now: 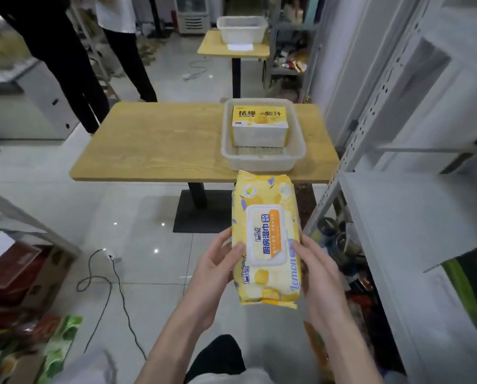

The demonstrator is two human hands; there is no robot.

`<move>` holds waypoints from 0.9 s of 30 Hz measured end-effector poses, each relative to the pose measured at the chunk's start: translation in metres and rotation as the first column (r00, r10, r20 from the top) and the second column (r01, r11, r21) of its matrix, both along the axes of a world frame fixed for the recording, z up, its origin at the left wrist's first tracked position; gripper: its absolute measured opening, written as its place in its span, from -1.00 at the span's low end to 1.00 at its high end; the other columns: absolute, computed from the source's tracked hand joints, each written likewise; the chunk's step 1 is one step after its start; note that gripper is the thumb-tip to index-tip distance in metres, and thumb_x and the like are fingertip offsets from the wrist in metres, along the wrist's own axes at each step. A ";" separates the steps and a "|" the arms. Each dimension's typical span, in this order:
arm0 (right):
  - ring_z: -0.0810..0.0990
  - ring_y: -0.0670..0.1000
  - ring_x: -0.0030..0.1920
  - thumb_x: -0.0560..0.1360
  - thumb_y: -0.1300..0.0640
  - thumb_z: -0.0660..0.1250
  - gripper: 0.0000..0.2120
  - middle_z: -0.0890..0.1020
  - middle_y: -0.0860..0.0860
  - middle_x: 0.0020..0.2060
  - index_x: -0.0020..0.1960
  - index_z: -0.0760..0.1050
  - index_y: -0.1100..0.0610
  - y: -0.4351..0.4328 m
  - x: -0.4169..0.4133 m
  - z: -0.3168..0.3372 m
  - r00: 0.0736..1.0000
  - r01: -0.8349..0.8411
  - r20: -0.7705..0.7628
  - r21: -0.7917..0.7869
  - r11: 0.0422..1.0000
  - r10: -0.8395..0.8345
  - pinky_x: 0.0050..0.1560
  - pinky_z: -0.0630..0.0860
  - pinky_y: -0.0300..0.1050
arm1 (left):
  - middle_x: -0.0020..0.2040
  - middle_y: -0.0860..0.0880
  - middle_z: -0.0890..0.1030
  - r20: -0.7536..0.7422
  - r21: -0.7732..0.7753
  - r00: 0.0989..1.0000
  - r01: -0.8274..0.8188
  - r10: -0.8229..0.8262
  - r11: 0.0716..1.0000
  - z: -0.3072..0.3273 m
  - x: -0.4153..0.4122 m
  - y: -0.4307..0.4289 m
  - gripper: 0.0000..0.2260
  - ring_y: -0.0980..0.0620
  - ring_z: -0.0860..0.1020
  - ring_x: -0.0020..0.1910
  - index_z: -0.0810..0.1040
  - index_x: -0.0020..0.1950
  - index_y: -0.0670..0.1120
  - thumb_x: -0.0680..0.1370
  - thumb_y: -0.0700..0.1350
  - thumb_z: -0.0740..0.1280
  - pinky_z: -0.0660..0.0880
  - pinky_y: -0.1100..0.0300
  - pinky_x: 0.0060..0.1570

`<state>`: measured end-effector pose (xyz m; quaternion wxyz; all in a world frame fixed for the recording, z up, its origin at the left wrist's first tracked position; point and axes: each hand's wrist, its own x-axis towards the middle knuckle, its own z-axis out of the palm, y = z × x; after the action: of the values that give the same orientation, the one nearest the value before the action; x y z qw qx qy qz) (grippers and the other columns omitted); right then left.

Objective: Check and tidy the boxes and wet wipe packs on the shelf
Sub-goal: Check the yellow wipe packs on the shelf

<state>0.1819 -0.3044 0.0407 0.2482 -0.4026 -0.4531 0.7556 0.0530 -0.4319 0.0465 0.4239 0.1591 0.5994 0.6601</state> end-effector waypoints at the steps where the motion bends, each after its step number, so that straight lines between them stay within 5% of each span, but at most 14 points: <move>1: 0.76 0.08 0.10 0.62 0.19 0.35 -0.77 0.78 0.05 0.08 0.24 0.64 0.07 0.012 -0.014 -0.001 1.000 -0.010 0.009 -0.011 1.000 0.010 0.15 0.61 0.06 | 0.18 -0.02 0.71 0.002 -0.003 1.000 -0.009 0.009 1.000 -0.004 -0.013 0.011 -0.68 -0.08 0.69 0.09 0.48 0.39 0.12 0.63 -0.05 0.30 0.56 0.14 -0.11; 9: 0.72 0.16 0.19 0.66 0.18 0.29 -0.75 0.75 0.10 0.14 0.29 0.64 0.11 0.108 -0.141 -0.023 0.996 -0.064 0.064 0.024 0.998 0.062 0.27 0.58 0.16 | 0.26 0.00 0.66 0.006 0.024 0.999 0.047 -0.047 0.999 -0.025 -0.139 0.097 -0.47 -0.12 0.63 0.25 0.42 0.47 0.14 0.55 -0.19 0.46 0.56 -0.12 0.23; 15: 0.70 0.13 0.19 0.51 -0.09 0.42 -0.56 0.73 0.09 0.19 0.31 0.59 0.08 0.184 -0.240 -0.020 0.985 -0.044 0.172 0.093 0.995 0.028 0.21 0.56 0.08 | 0.27 0.01 0.66 0.025 0.059 0.993 0.115 -0.117 0.992 -0.022 -0.244 0.146 -0.51 0.00 0.62 0.26 0.48 0.43 0.07 0.56 -0.31 0.39 0.59 0.14 0.12; 18: 0.70 0.02 0.21 0.54 -0.11 0.44 -0.50 0.72 -0.03 0.21 0.44 0.50 -0.03 0.229 -0.275 -0.009 0.989 -0.018 0.147 0.154 0.988 -0.005 0.19 0.58 0.00 | 0.24 0.00 0.67 0.071 0.061 0.985 0.152 -0.156 0.987 -0.027 -0.283 0.169 -0.50 0.02 0.64 0.20 0.52 0.41 0.11 0.52 -0.24 0.45 0.59 0.17 0.01; 24: 0.74 0.10 0.05 0.57 0.18 0.45 -0.68 0.76 0.06 0.10 0.31 0.60 0.05 0.285 -0.318 -0.010 0.978 0.011 0.202 0.175 0.985 -0.046 -0.02 0.68 0.01 | 0.15 -0.16 0.70 0.207 0.004 0.972 0.114 -0.113 0.993 -0.039 -0.336 0.220 -0.57 -0.06 0.65 0.00 0.62 0.29 0.04 0.42 -0.09 0.51 0.54 0.14 -0.08; 27: 0.74 0.04 0.03 0.58 0.17 0.44 -0.68 0.75 0.06 0.13 0.32 0.59 0.05 0.315 -0.331 -0.022 0.975 0.130 0.168 0.111 0.985 -0.148 -0.09 0.64 -0.08 | 0.14 -0.19 0.68 0.314 0.065 0.949 -0.036 0.014 0.997 -0.049 -0.357 0.248 -0.34 -0.12 0.61 0.03 0.58 0.26 -0.15 0.26 0.07 0.66 0.53 0.07 -0.02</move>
<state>-0.1488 0.0104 0.0183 0.2793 -0.4855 -0.4807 0.6747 -0.3044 -0.1841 -0.0021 0.4993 0.0593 0.5028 0.7031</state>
